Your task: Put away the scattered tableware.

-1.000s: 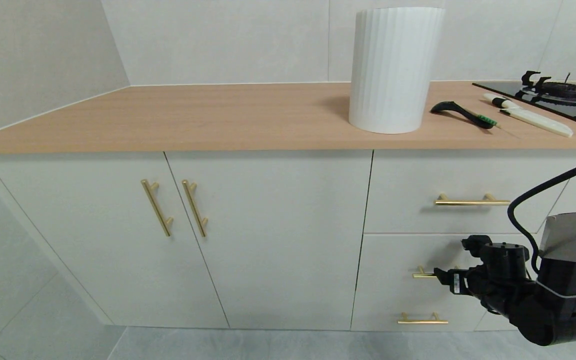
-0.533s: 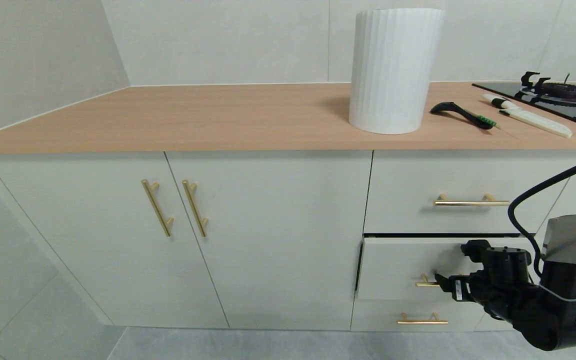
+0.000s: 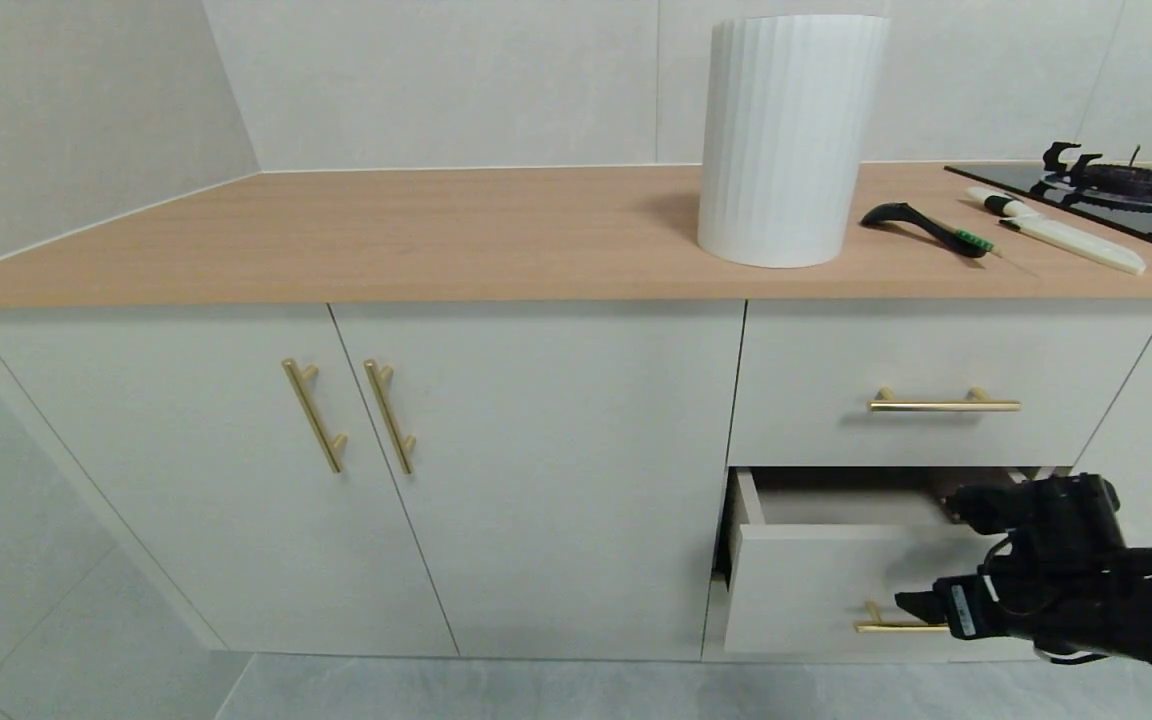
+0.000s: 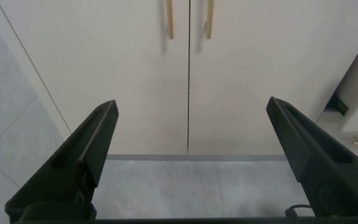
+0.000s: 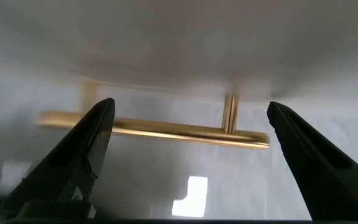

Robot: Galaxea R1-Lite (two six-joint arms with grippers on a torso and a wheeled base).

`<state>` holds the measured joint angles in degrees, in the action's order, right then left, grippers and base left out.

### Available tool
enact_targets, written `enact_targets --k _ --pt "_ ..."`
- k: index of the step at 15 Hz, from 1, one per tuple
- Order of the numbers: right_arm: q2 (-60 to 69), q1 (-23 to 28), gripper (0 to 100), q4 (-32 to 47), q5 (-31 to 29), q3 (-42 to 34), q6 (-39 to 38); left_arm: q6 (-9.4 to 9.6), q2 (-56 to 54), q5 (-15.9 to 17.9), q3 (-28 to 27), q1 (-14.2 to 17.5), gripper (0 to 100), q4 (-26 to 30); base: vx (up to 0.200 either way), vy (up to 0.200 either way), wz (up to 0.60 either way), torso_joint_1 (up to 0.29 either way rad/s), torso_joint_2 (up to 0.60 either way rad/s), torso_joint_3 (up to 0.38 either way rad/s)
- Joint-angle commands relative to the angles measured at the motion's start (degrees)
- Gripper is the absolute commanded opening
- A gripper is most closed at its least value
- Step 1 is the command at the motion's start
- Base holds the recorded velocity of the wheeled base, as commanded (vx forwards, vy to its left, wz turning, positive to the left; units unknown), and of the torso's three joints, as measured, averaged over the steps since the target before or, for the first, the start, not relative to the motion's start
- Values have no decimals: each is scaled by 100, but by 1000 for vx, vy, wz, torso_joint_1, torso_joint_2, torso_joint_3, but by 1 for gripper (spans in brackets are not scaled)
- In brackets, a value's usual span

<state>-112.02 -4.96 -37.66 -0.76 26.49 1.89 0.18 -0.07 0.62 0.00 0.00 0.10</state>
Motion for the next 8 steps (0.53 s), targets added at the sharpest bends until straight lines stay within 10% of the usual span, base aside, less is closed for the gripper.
enact_targets --k 1,4,8 --pt "2879 -233 100 2887 322 946 -4 8 7 -1 0 0 100 -1 0 0 0 0 0 0" --pt "3186 -233 100 4302 471 2036 -4 -1 7 -1 0 0 100 -1 0 0 0 0 0 0" --pt "1762 -198 100 3845 480 2194 -4 -1 7 -1 0 0 100 -1 0 0 0 0 0 0"
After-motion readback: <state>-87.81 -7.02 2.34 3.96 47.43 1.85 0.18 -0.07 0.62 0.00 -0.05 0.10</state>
